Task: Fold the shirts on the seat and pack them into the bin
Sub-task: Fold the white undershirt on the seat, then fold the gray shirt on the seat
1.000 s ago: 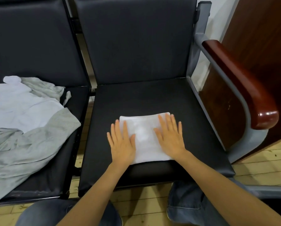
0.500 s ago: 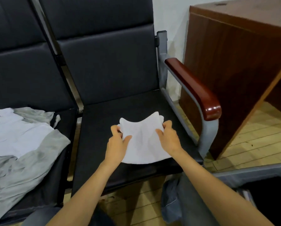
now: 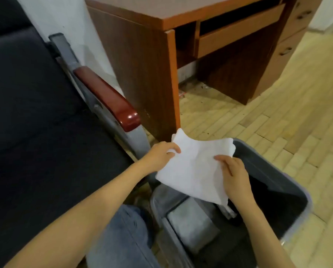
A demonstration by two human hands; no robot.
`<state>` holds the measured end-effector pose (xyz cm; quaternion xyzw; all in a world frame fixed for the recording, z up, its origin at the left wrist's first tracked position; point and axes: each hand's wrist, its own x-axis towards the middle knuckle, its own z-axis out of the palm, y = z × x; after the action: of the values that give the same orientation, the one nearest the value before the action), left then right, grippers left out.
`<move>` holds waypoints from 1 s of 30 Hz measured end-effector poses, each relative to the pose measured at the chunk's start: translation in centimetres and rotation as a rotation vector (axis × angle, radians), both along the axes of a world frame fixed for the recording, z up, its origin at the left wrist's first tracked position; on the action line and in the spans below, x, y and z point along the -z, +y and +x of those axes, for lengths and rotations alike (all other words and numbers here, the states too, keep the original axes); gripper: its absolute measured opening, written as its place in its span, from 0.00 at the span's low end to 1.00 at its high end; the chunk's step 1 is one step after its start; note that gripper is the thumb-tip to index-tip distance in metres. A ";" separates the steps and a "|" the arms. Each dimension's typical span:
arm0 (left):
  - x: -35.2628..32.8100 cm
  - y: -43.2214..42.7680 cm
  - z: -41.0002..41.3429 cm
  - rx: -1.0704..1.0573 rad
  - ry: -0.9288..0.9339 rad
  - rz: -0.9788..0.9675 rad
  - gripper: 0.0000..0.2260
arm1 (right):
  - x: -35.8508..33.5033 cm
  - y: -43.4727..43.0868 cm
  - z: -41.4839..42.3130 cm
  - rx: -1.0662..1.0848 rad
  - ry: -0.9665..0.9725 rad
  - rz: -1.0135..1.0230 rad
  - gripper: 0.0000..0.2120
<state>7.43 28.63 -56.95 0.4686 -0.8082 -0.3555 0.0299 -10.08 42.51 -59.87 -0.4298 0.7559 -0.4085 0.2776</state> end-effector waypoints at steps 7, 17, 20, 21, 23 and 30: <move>11.7 1.9 -5.3 0.150 -0.157 0.201 0.20 | 13.0 5.7 0.0 0.140 -0.226 0.326 0.17; 22.5 4.8 -4.1 0.113 -0.299 0.233 0.17 | 22.7 9.1 4.3 0.268 -0.427 0.539 0.22; 24.1 4.8 -4.1 0.134 -0.303 0.206 0.17 | 23.6 9.4 4.4 0.241 -0.453 0.586 0.25; 24.4 4.7 -4.0 0.140 -0.312 0.193 0.18 | 23.8 9.4 4.4 0.228 -0.459 0.613 0.26; 24.7 4.3 -3.5 0.143 -0.357 0.184 0.20 | 23.7 9.4 4.1 0.215 -0.456 0.673 0.27; 21.7 4.0 -2.1 0.110 -0.455 0.201 0.19 | 20.3 7.3 2.7 0.063 -0.209 0.592 0.24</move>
<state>5.29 32.65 -78.68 0.4924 -0.7790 -0.3205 -0.2191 -7.43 49.85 -80.18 -0.2623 0.8223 -0.2211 0.4540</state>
